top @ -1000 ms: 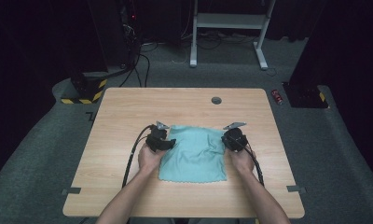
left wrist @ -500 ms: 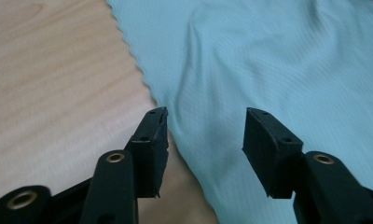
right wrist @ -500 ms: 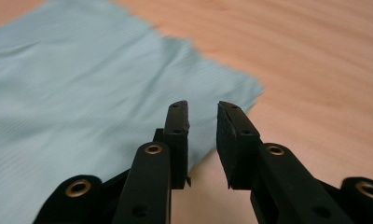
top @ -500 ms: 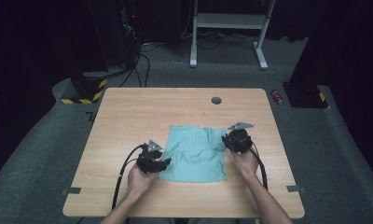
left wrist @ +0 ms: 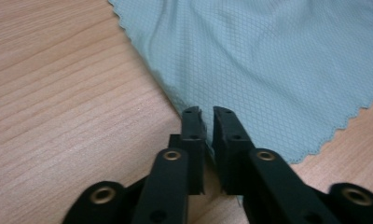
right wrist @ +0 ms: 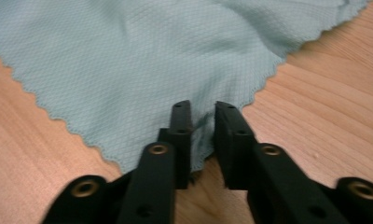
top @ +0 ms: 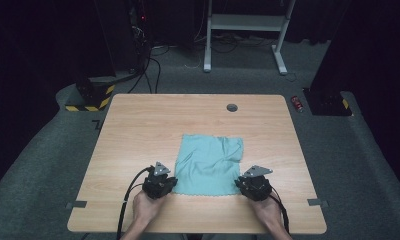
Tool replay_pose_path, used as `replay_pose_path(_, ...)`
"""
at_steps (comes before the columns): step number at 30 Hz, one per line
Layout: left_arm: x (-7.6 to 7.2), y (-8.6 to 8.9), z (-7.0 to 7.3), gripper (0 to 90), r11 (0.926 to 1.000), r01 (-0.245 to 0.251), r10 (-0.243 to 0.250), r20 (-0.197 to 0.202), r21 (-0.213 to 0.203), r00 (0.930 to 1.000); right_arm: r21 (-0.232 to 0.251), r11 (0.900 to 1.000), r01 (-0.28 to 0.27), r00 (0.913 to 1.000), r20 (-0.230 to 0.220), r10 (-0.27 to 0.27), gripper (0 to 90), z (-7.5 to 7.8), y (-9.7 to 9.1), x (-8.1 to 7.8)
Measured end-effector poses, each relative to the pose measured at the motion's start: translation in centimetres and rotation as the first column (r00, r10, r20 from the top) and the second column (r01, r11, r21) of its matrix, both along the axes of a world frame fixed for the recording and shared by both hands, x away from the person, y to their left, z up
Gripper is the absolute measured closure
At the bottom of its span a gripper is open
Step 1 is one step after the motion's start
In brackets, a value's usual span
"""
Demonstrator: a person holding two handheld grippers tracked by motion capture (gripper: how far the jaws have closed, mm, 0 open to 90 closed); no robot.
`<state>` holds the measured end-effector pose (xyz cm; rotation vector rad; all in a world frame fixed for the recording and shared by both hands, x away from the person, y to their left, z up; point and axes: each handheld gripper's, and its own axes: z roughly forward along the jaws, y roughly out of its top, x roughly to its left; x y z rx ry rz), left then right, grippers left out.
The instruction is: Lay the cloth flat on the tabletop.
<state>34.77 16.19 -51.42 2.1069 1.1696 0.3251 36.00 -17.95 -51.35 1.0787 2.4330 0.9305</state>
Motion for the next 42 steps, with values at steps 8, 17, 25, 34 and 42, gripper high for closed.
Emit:
replay_pose_path(8,-0.2,0.4,0.1,90.0,0.9992,0.008,-0.010,-0.040,-0.040,0.9991,-0.038,0.9991,-0.022,0.9998,0.002,0.022,89.4,0.3,0.2,-1.0)
replay_pose_path(17,-1.8,0.0,0.6,90.0,0.9963,0.057,-0.061,-0.064,-0.064,0.9961,-0.061,0.9980,-0.015,0.9998,0.011,0.016,89.3,1.3,-0.6,-2.1)
replay_pose_path(25,-2.8,-0.1,0.4,89.9,0.9958,0.082,-0.085,-0.075,-0.041,0.9936,-0.067,0.9973,-0.030,0.9995,-0.013,0.030,89.0,0.6,-0.9,-3.2)
replay_pose_path(34,-3.3,0.8,0.7,67.7,0.9990,0.042,-0.042,-0.033,-0.014,0.9986,-0.009,0.9997,-0.025,0.9992,0.031,0.025,75.9,1.0,-1.8,-4.6)
replay_pose_path(42,4.1,1.6,1.0,57.1,0.9929,-0.077,0.075,-0.023,-0.090,0.9969,0.082,0.9876,-0.134,0.9903,0.046,0.131,68.1,1.4,3.1,-4.3)
